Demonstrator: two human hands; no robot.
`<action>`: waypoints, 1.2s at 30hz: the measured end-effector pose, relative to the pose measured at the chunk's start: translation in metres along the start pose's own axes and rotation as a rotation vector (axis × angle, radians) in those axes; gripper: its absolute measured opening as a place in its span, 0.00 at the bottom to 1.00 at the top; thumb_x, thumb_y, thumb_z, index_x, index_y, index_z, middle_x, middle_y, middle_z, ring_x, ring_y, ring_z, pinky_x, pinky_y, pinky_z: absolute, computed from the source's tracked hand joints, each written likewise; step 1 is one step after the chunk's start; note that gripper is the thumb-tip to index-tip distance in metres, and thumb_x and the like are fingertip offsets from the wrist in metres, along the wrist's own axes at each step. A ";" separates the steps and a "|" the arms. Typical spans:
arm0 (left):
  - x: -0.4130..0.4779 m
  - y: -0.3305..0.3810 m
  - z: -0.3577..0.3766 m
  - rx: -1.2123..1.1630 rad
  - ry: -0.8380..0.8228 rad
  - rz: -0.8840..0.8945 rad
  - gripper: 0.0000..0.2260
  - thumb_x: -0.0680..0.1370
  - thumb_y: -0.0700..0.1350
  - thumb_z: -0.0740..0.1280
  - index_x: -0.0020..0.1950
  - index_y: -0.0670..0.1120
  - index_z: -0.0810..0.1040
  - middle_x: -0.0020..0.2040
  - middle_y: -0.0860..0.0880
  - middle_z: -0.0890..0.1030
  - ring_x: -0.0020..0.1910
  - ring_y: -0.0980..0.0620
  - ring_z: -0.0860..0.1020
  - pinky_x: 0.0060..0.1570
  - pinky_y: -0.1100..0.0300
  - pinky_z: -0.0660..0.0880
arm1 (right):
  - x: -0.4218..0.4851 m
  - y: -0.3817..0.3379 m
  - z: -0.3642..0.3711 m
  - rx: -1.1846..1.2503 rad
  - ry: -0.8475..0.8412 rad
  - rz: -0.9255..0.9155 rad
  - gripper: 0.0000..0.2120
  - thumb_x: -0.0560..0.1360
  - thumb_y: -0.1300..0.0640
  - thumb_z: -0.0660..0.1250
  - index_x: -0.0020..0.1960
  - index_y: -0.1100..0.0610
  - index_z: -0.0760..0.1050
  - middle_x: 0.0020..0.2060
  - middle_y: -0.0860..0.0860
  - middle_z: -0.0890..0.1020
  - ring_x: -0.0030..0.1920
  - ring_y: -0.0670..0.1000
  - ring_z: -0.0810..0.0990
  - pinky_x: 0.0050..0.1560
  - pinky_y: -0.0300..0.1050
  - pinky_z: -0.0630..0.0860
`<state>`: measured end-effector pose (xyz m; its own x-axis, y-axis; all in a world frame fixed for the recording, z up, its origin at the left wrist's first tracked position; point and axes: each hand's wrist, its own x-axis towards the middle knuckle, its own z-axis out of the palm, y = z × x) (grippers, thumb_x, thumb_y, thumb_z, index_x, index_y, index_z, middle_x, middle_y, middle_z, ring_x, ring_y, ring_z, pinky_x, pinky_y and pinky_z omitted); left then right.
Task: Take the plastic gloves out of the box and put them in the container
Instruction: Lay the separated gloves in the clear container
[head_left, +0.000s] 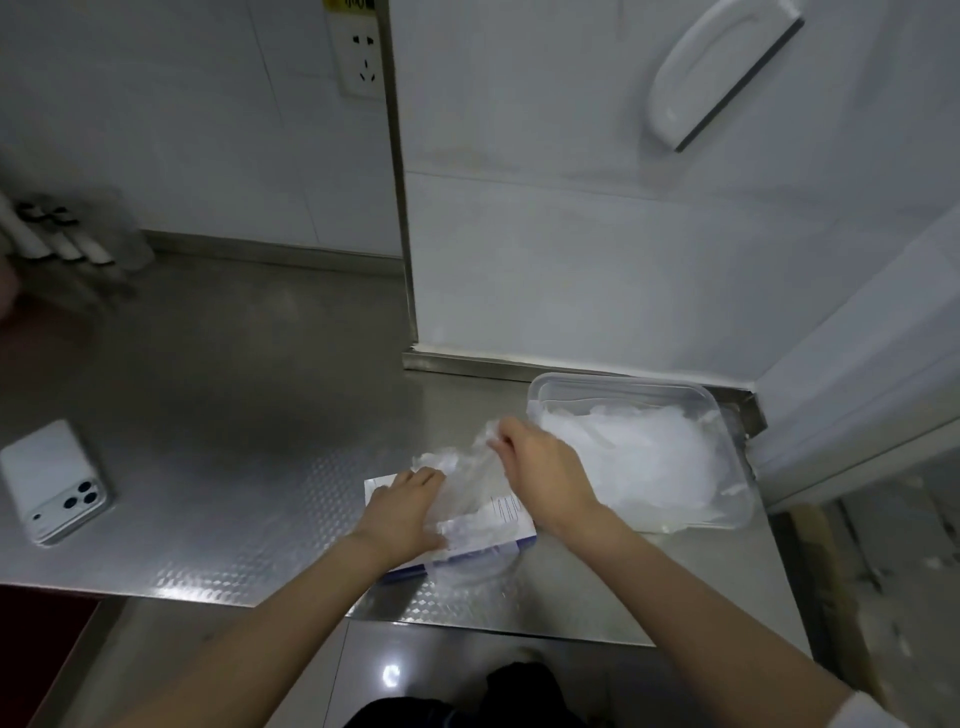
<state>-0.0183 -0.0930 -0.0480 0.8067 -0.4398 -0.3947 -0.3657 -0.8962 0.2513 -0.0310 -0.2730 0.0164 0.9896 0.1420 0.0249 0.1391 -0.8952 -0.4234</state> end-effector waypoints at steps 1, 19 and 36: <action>0.001 0.000 0.000 0.006 0.000 -0.004 0.33 0.73 0.53 0.70 0.73 0.47 0.60 0.72 0.51 0.63 0.68 0.49 0.63 0.63 0.51 0.67 | 0.002 0.000 -0.006 0.048 0.040 0.038 0.10 0.82 0.51 0.54 0.45 0.54 0.64 0.40 0.54 0.77 0.40 0.58 0.76 0.37 0.47 0.66; 0.023 0.061 -0.111 -0.689 0.088 0.223 0.28 0.70 0.53 0.74 0.67 0.49 0.71 0.63 0.53 0.75 0.62 0.56 0.73 0.62 0.56 0.71 | 0.013 0.022 -0.081 0.145 0.162 -0.047 0.04 0.77 0.50 0.64 0.45 0.50 0.73 0.40 0.42 0.77 0.39 0.43 0.73 0.41 0.39 0.68; 0.038 0.076 -0.104 -1.240 0.133 -0.008 0.09 0.76 0.42 0.69 0.40 0.44 0.71 0.32 0.49 0.71 0.31 0.54 0.70 0.30 0.66 0.70 | 0.003 0.090 -0.082 0.841 0.026 0.360 0.13 0.71 0.63 0.73 0.54 0.60 0.76 0.37 0.50 0.79 0.36 0.46 0.77 0.37 0.35 0.74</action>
<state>0.0327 -0.1714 0.0483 0.8739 -0.3608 -0.3257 0.2654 -0.2073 0.9416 -0.0120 -0.3878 0.0523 0.9698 -0.1047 -0.2202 -0.2412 -0.2798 -0.9293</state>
